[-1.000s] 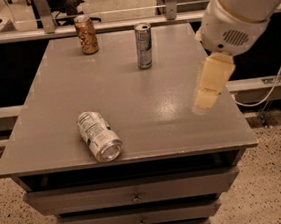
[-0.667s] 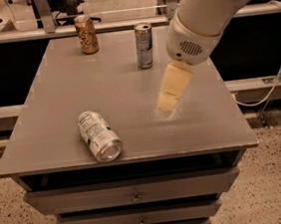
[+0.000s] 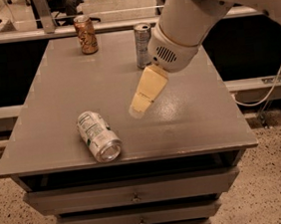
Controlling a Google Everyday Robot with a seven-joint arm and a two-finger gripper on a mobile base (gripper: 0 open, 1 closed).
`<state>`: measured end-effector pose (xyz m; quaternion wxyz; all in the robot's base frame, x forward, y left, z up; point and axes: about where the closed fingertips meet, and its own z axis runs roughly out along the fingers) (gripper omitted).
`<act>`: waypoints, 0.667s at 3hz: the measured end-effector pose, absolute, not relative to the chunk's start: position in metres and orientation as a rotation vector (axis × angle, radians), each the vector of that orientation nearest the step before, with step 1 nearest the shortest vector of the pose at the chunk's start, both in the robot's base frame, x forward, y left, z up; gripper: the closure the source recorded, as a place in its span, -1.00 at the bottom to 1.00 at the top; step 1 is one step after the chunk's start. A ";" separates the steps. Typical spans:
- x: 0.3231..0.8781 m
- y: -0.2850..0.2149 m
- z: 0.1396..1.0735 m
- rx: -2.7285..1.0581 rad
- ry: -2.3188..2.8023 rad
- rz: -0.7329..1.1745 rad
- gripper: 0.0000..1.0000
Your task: Place 7up can upright
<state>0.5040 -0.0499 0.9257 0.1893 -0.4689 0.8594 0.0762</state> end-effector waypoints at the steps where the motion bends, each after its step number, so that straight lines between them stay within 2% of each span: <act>1: 0.504 -0.050 0.926 -1.318 2.416 0.214 -1.00; 2: 0.503 -0.029 0.925 -1.291 2.438 0.224 -1.00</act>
Offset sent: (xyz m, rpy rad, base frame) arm -0.0001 0.0655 -0.0060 0.0195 0.0520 -0.0745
